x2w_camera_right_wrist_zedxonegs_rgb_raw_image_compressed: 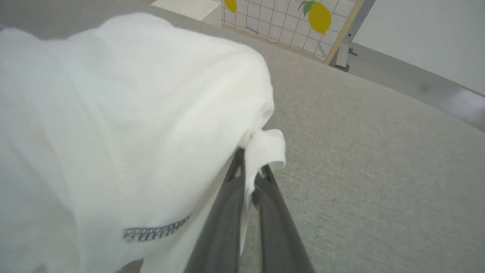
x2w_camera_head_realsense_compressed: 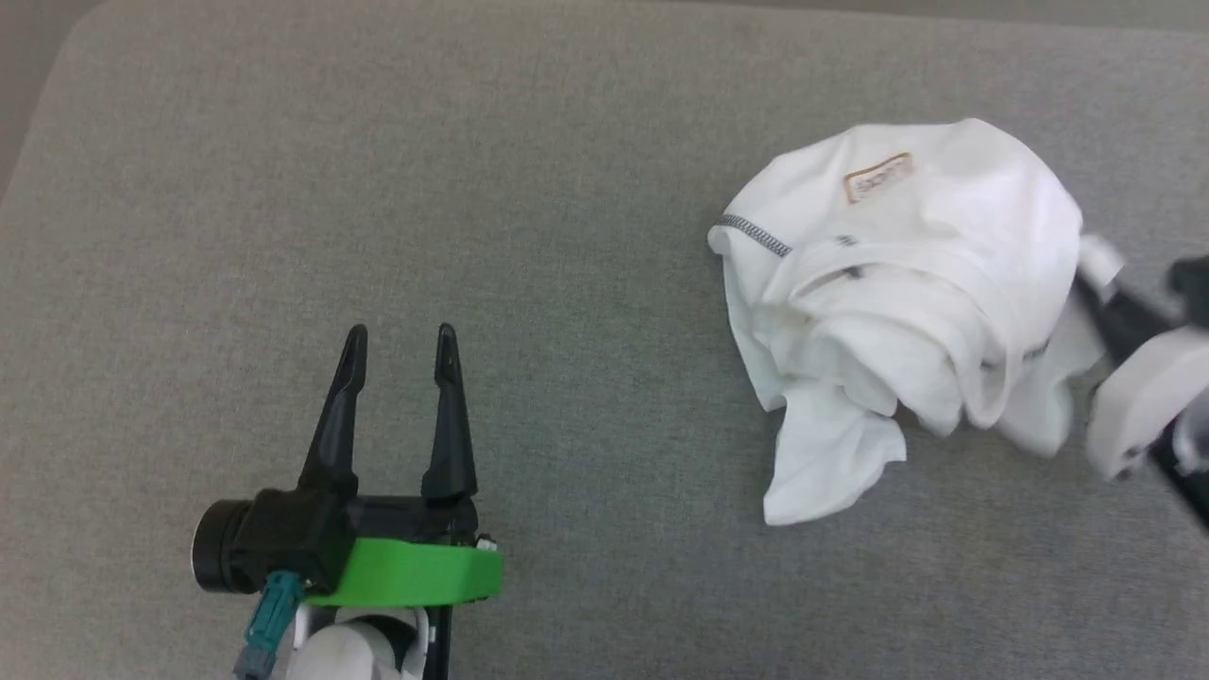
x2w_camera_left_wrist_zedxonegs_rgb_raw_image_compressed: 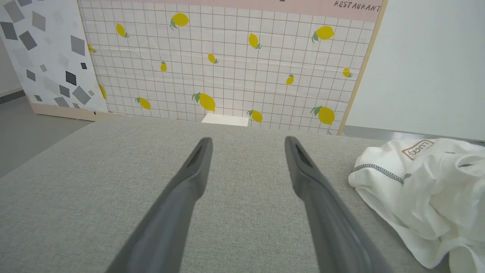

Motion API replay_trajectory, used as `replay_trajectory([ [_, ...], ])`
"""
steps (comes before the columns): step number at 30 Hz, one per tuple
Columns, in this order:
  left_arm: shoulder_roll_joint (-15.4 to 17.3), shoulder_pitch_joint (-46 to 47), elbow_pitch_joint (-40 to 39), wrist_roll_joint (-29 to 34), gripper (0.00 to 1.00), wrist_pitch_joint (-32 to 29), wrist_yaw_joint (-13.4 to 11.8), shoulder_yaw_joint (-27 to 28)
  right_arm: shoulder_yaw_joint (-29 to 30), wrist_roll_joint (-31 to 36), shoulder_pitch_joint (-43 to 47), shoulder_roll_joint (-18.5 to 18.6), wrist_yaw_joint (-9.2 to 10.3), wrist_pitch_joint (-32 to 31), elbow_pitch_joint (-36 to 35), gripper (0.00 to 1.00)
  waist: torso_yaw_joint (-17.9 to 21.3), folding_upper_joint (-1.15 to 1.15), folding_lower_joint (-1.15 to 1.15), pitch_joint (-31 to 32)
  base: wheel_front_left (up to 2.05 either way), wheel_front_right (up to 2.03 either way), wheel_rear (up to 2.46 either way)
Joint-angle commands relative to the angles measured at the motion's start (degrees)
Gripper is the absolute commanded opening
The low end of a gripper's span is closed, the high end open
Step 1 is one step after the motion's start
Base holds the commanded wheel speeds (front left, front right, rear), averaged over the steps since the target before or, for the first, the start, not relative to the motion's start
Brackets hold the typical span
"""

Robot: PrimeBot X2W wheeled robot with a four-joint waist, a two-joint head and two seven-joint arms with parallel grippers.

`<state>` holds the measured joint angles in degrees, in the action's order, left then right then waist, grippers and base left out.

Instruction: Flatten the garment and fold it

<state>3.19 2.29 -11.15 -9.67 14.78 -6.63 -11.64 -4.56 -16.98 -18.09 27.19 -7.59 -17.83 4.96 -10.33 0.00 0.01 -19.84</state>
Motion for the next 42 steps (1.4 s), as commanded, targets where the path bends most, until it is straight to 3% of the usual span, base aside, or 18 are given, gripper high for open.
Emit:
replay_trajectory([
  [1, -0.31, -0.75, 0.13, -0.26, 1.00, 0.21, -0.13, 0.43, 2.12, 0.63, -1.96, 0.79, 0.10, 0.66, -1.20, 0.00, 2.21, 0.00, -0.01, 3.39, 0.00, 0.00, 0.00],
  [9, -0.31, -3.38, 0.22, -0.21, 1.00, 0.21, 0.69, 1.97, 17.44, 5.24, 3.52, 1.18, 0.10, -2.72, -4.84, 0.00, 3.69, 0.00, -0.01, 7.05, 0.00, 0.00, 0.00],
  [16, -0.31, -4.05, 0.51, 0.19, 1.00, 0.22, 1.55, 2.32, 28.07, 8.56, 16.60, -4.46, 0.10, -2.57, 0.25, 0.00, 3.23, 0.00, -0.01, 7.26, 0.00, 0.00, 0.00],
  [17, -0.31, -4.08, 0.57, 0.26, 1.00, 0.22, 1.63, 2.39, 28.38, 8.87, 17.40, -5.17, 0.10, -2.01, 0.89, 0.25, 3.23, 0.00, -0.01, 7.28, 0.00, 0.00, 0.00],
  [18, -0.31, -4.11, 0.64, 0.35, 1.00, 0.22, 1.72, 2.48, 28.59, 9.28, 17.98, -5.92, 0.10, -1.16, 1.52, 0.87, 3.27, 0.00, -0.01, 7.32, 0.00, 0.00, 0.00],
  [19, -0.31, -4.16, 0.70, 0.47, 1.00, 0.22, 1.77, 2.55, 28.82, 9.50, 18.06, -6.58, 0.10, -0.49, 1.97, 1.00, 3.35, 0.00, -0.01, 7.39, 0.00, 0.00, 0.00],
  [23, -0.31, -4.27, 0.81, 0.80, 1.00, 0.22, 1.89, 2.78, 27.12, 8.24, 15.61, -8.47, 0.10, 2.83, 0.92, 1.00, 3.73, 0.00, -0.01, 7.61, 0.00, 0.00, 0.00],
  [27, -0.31, -4.14, 0.85, 0.82, 1.00, 0.22, 1.93, 2.66, 21.02, 4.74, 11.60, -7.47, 0.10, 3.88, -4.78, 1.00, 3.98, 0.00, -0.01, 7.69, 0.00, 0.00, 0.00],
  [34, -0.31, -3.18, 0.97, -0.18, 1.00, 0.22, 1.58, 1.14, 5.80, -2.03, 7.04, -3.21, 0.10, -2.01, -13.54, 1.00, 2.45, 0.00, -0.01, 6.67, 0.00, 0.00, 0.00],
  [42, -0.31, -2.23, 1.20, -0.94, 1.00, 0.22, 1.08, -0.12, -6.16, -6.01, 4.22, 2.14, 0.10, -8.97, -9.71, 1.00, -1.35, 0.00, -0.01, 4.18, 0.00, 0.00, 0.00],
])
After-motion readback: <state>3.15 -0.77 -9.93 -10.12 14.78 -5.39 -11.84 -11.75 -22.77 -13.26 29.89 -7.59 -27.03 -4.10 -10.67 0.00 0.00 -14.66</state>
